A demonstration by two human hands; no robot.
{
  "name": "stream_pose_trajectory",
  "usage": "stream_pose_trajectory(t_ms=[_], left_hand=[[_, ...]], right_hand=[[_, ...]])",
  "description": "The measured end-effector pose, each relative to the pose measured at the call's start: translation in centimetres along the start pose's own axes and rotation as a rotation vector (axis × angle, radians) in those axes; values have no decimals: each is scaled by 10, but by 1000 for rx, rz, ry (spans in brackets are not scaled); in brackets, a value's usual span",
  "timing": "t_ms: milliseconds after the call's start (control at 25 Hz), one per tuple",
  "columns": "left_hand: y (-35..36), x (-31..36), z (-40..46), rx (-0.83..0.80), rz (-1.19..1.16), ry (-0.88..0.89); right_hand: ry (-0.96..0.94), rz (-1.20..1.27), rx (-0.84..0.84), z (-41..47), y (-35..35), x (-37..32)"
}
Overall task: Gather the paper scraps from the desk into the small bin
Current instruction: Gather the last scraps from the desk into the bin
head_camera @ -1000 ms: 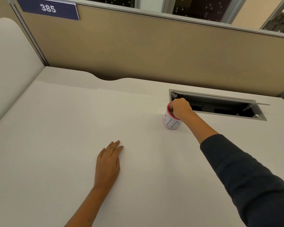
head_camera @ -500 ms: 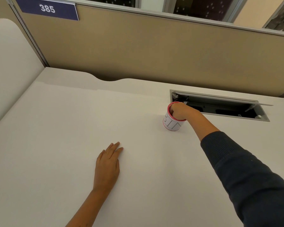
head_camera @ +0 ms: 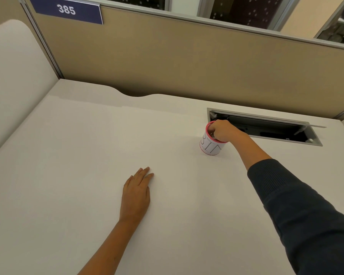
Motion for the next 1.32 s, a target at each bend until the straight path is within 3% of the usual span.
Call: stream_pose_trajectory(t_ms=[160,280,400,560,680,840,920,1040,1160,1320], left_hand=[[-5,-2,0,13,-168,-38],[-18,-8,-2,30,-398,-90],[-30,-16,-5,-67,-544,-147],[-48,-36,-17,-181,-562,-125],[-66,-56,-28,-189,-482,-55],[-88,-80,-43,-209,-278,67],[-96,-89,-53,-233,-126,140],[-100,-97,-71,-277,111,196],[-102,-103,-80,-287,193,119],[-101,-103,-81,-273,229,86]], right_hand=[[81,142,199,-9,-27,9],[204,289,471,-23,-51,21],[338,445,708,-48,-59,26],[413,687,860,-80,-46,18],[439,1006,825,-103,-13,1],[405,1106,665,-129,58,-51],[321,1017,627,-145,88,-86],[199,665,640,-174,126,-124],[128,409,620,-197,159,-136],[121,302,499,-206,184,-139]])
Point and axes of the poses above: each hand's wrist, its own z-axis towards the middle knuckle, its own y-axis out of the palm, x = y × z, the point moved 5 cm from there along z, towards the middle knuckle, and after that the axes turned 5 degrees about -z, right-handed, at the moved point
